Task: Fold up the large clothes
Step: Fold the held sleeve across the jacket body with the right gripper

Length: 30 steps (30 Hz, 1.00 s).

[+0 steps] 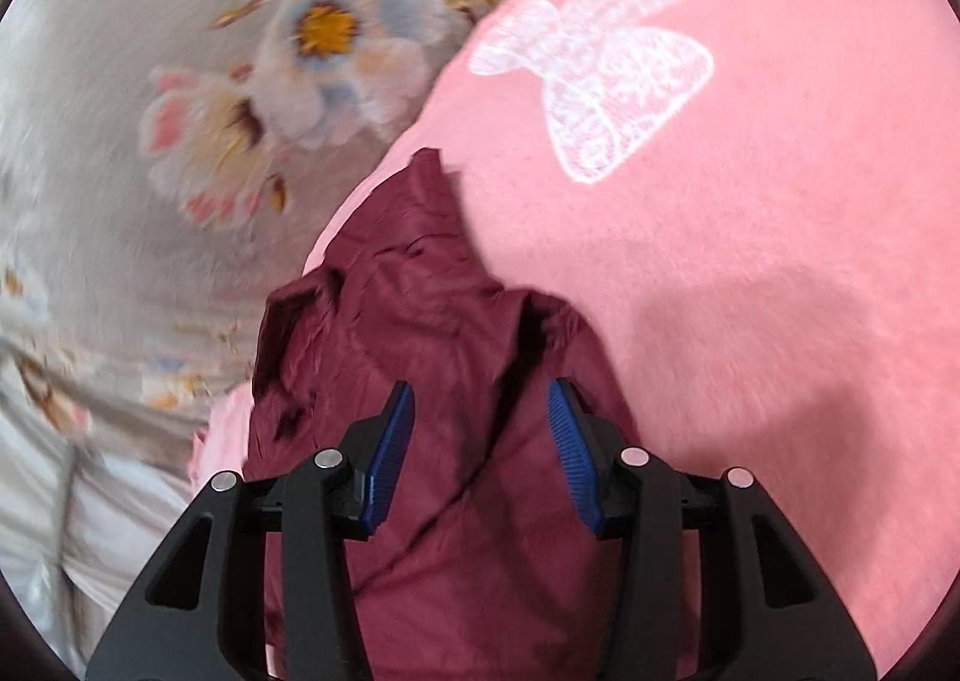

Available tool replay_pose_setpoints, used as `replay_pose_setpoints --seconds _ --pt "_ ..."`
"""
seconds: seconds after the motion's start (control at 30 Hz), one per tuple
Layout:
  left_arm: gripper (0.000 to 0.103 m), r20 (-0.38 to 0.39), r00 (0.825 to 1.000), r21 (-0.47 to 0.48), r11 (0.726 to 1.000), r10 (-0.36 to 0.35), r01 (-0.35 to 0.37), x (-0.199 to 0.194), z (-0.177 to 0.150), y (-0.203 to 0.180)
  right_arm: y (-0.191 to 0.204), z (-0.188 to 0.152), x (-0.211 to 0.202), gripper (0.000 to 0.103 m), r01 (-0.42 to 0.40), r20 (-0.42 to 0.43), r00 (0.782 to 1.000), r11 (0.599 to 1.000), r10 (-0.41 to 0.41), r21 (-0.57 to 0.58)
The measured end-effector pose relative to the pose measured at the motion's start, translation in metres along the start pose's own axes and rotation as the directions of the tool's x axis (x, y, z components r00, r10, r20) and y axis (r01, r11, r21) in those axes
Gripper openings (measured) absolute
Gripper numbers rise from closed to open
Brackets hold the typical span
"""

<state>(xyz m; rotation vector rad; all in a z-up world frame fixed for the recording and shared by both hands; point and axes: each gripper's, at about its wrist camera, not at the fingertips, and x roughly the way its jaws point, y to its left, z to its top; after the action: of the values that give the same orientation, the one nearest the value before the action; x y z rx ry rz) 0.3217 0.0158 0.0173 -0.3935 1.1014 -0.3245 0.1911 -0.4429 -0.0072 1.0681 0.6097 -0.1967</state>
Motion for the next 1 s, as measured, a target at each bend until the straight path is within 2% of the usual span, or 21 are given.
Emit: replay_pose_setpoints --seconds 0.03,0.1,0.17,0.2,0.27,0.33,0.43,0.5,0.63,0.77,0.8,0.87,0.93,1.0 --pt "0.000 0.007 1.000 0.025 0.999 0.027 -0.027 0.001 0.004 -0.004 0.000 0.003 0.005 0.046 -0.005 0.002 1.000 1.000 0.005 0.010" --pt "0.000 0.040 0.998 0.045 0.998 0.050 -0.051 -0.002 0.012 -0.008 0.005 0.008 0.014 0.039 -0.019 -0.003 1.000 1.000 0.019 -0.001" --pt "0.000 0.117 0.989 0.090 0.991 0.093 -0.104 -0.012 0.020 -0.017 0.018 0.013 0.018 0.003 -0.002 0.001 1.000 0.998 0.002 -0.062" --pt "0.000 0.176 0.976 0.119 0.982 0.126 -0.148 -0.020 0.023 -0.022 0.026 0.012 0.013 0.003 0.004 0.027 1.000 0.995 -0.001 -0.098" --pt "0.000 0.228 0.961 0.145 0.971 0.156 -0.192 -0.028 0.025 -0.022 0.041 0.004 -0.009 0.001 -0.005 0.114 0.993 0.982 0.027 -0.187" --pt "0.000 0.229 0.953 0.165 0.957 0.199 -0.240 -0.018 0.024 -0.017 0.046 -0.002 -0.010 0.001 0.107 0.160 0.985 0.959 -0.067 -0.261" --pt "0.000 0.155 0.950 0.187 0.936 0.270 -0.297 0.021 0.014 -0.002 0.035 -0.013 0.011 0.001 0.227 0.114 0.973 0.930 -0.202 -0.289" --pt "0.000 0.150 0.948 0.189 0.932 0.282 -0.308 0.034 0.005 0.005 0.027 -0.018 0.017 0.001 0.253 0.095 0.967 0.920 -0.235 -0.299" --pt "0.000 0.181 0.938 0.213 0.920 0.294 -0.330 0.033 -0.001 0.000 0.030 -0.016 0.020 0.001 0.301 0.082 0.953 0.893 -0.290 -0.333" --pt "0.004 0.166 0.947 0.220 0.926 0.275 -0.307 0.020 -0.001 0.000 0.045 -0.021 0.002 0.009 0.372 0.127 0.928 0.849 -0.351 -0.375" --pt "0.004 0.174 0.945 0.227 0.923 0.276 -0.311 0.015 -0.003 0.001 0.050 -0.023 -0.006 0.010 0.386 0.149 0.922 0.839 -0.357 -0.384" --pt "0.005 0.239 0.919 0.251 0.894 0.314 -0.371 0.000 -0.004 -0.007 0.066 -0.026 -0.027 0.010 0.402 0.224 0.915 0.816 -0.336 -0.416" --pt "0.006 0.282 0.906 0.265 0.883 0.314 -0.389 -0.017 -0.002 -0.014 0.086 -0.025 -0.034 0.010 0.387 0.255 0.920 0.799 -0.299 -0.460" --pt "0.006 0.307 0.905 0.267 0.887 0.293 -0.377 -0.031 0.008 -0.028 0.108 -0.023 -0.029 0.010 0.359 0.250 0.931 0.783 -0.265 -0.507"
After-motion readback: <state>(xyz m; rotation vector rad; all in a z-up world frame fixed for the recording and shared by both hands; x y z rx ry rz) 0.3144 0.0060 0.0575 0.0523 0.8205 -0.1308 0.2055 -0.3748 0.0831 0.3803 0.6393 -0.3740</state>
